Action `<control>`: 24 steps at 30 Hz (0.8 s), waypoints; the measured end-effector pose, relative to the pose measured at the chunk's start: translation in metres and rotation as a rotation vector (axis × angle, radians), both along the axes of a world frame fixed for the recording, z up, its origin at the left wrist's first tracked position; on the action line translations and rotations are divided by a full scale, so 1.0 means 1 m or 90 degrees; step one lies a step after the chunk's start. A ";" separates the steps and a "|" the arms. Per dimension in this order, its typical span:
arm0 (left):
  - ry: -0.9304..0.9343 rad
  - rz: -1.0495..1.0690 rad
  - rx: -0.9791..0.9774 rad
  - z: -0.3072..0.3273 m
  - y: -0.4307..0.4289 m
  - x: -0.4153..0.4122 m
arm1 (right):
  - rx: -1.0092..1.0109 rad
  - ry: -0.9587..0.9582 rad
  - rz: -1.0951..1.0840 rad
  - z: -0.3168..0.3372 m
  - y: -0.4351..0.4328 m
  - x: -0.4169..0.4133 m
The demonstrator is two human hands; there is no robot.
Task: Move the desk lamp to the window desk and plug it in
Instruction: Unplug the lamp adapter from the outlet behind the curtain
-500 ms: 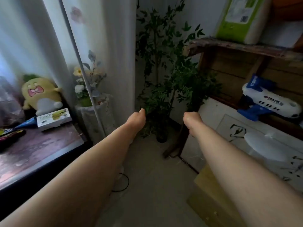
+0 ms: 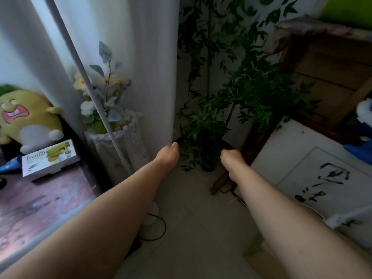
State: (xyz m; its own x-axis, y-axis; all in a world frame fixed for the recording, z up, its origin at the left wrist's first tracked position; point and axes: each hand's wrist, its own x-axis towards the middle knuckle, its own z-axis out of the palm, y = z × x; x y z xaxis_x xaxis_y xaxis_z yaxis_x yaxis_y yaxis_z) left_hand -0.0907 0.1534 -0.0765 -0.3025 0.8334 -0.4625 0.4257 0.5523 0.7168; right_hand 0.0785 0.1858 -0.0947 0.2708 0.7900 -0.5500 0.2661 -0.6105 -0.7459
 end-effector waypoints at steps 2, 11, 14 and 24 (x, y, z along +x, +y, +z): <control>-0.007 0.007 -0.010 -0.010 0.019 -0.010 | -0.004 -0.008 0.004 -0.010 0.018 -0.012; -0.021 0.050 -0.056 -0.045 0.084 -0.041 | -0.019 0.024 0.034 -0.041 0.091 -0.050; -0.012 0.066 -0.054 -0.050 0.103 -0.047 | -0.035 0.039 0.044 -0.052 0.116 -0.060; -0.068 0.208 -0.005 -0.054 0.165 -0.052 | -0.006 0.055 0.162 -0.067 0.182 -0.092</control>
